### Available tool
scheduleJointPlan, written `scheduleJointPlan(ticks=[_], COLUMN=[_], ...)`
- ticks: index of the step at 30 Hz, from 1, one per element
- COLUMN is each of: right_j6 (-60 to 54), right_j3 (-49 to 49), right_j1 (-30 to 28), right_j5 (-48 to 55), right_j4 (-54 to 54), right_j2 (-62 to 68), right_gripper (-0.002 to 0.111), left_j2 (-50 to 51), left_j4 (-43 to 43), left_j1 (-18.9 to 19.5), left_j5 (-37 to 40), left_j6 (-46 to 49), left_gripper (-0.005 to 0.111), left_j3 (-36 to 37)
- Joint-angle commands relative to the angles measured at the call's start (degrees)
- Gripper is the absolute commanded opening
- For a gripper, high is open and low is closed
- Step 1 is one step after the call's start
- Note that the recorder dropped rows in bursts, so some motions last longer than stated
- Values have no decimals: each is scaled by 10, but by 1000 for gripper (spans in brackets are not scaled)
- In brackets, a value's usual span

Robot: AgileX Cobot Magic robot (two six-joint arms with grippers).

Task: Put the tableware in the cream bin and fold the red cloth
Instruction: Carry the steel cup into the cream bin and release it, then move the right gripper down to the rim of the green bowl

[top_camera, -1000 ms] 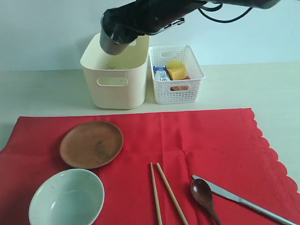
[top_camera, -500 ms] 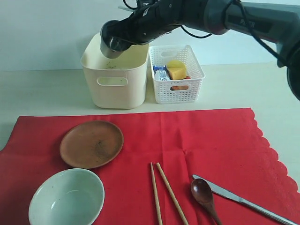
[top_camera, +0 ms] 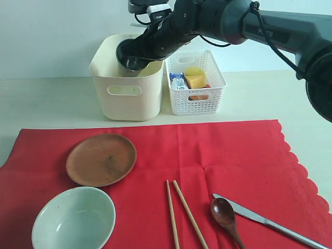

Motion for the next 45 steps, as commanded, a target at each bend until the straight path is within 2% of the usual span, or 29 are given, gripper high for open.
scheduleJointPlan(ticks=[1,3,4,6,8,10,16,20,25,31,38,45], right_j6=[-1,-1,0,4,11,14,47,81,114,114,115,137], right_j3=[-6,-6,-6,-6,-6,-6,-6,14,119,294,500,627], right_j1=[-2,-2,-2,-2,-2,-2,-2,-2,-1,-1,-1,-1], right_j5=[10,11,12,17,31,58,166,203,184,116,18,-30], right_j4=[-8,-8,-8,-8,-10,-15,-59,-105,-156,-177,-182,-180], right_j2=[12,15,14,5,-12,-39,-116,-150,-210,-322,-460,-567], right_gripper=[10,27,41,57,63,63,55,39,18,3,1,0], left_j2=[-3,-3,-3,-3,-3,-3,-3,-3,-3,-3,-3,-3], left_j4=[0,0,0,0,0,0,0,0,0,0,0,0], left_j1=[1,1,1,1,1,1,1,1,1,1,1,1], left_j5=[-6,-6,-6,-6,-6,-6,-6,-6,-6,-6,-6,-6], left_j6=[0,0,0,0,0,0,0,0,0,0,0,0], left_gripper=[0,0,0,0,0,0,0,0,0,0,0,0], left_j3=[2,2,2,2,2,2,2,2,2,2,2,2])
